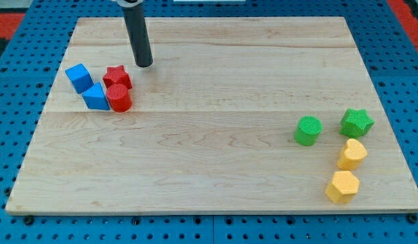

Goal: Slide green star to the yellow heart

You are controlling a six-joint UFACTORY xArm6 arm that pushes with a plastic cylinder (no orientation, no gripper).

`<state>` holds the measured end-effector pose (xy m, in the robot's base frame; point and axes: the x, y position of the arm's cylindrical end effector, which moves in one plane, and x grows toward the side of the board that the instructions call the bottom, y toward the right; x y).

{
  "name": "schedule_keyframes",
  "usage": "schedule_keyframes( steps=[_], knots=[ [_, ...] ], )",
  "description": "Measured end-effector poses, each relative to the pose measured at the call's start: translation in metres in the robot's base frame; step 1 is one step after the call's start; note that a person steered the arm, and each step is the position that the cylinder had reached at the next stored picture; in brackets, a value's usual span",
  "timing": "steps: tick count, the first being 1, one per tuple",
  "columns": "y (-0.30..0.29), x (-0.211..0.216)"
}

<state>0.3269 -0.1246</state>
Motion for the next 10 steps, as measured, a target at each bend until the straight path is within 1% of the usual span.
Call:
schedule_keyframes(
  steps=[4,5,6,7,8,9,10],
  knots=[
    [-0.001,-0.002],
    [0.014,-0.002],
    [0.057,0.048],
    [0.069,0.137],
    [0.069,0.169],
    [0.080,0.136],
    [0.140,0.097]
  ],
)
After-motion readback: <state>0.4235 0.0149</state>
